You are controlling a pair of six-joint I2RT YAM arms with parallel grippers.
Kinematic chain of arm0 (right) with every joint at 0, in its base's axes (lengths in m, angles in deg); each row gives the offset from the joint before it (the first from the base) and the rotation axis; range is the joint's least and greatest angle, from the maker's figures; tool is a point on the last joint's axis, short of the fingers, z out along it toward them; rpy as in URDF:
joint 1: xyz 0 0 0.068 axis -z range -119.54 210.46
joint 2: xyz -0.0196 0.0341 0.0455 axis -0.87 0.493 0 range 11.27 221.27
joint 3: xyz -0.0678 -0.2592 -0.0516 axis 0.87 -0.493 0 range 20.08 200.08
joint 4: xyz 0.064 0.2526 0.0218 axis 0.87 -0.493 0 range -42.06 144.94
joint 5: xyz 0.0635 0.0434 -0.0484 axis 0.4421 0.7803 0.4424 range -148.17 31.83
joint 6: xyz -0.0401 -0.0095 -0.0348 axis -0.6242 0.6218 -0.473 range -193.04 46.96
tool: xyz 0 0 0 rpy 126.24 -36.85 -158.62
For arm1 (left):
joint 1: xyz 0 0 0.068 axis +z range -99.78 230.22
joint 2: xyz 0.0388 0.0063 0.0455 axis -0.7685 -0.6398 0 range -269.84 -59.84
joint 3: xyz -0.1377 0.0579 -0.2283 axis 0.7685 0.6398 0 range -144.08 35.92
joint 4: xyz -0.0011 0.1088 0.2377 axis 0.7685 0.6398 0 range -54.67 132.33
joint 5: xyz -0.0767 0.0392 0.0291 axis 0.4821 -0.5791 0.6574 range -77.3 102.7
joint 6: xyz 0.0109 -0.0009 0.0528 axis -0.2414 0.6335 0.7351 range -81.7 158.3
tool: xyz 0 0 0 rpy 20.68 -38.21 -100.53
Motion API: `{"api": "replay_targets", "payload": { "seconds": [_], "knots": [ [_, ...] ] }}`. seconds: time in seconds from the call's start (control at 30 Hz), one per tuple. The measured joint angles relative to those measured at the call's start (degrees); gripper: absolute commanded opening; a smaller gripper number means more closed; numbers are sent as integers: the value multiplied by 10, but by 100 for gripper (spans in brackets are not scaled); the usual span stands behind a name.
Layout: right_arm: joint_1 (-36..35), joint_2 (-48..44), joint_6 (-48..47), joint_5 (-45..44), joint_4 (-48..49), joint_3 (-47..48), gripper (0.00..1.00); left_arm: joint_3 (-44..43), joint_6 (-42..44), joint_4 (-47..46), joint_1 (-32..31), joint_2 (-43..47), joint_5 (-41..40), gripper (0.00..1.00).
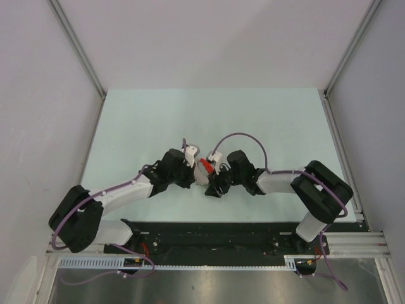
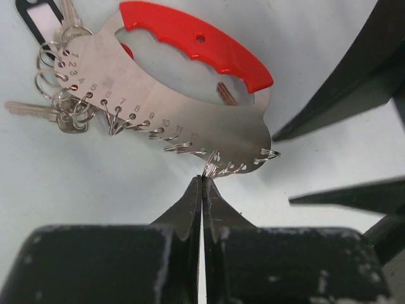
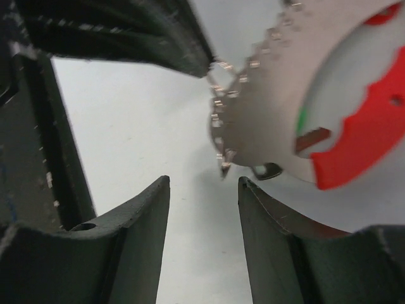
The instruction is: Put the keys on the keyring
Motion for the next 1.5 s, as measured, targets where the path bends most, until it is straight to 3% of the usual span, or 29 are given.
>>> {"api": "replay_targets", "payload": {
  "seconds": [0.27, 0.63, 0.87, 1.13, 1.5],
  "knots": [
    [-24, -2, -11, 61, -22, 4, 48, 7, 7, -2, 0, 26, 16, 0],
    [44, -131, -44, 69, -36, 4, 45, 13, 39, 24, -7, 68, 58, 1],
    [46, -73, -41, 111, 49, 4, 32, 13, 61, 30, -14, 92, 79, 0],
    [46, -8, -19, 153, 137, 4, 32, 13, 73, 35, -18, 106, 89, 0],
    [30, 31, -19, 172, 154, 16, 30, 12, 76, 42, -19, 106, 97, 1]
  ]
}}
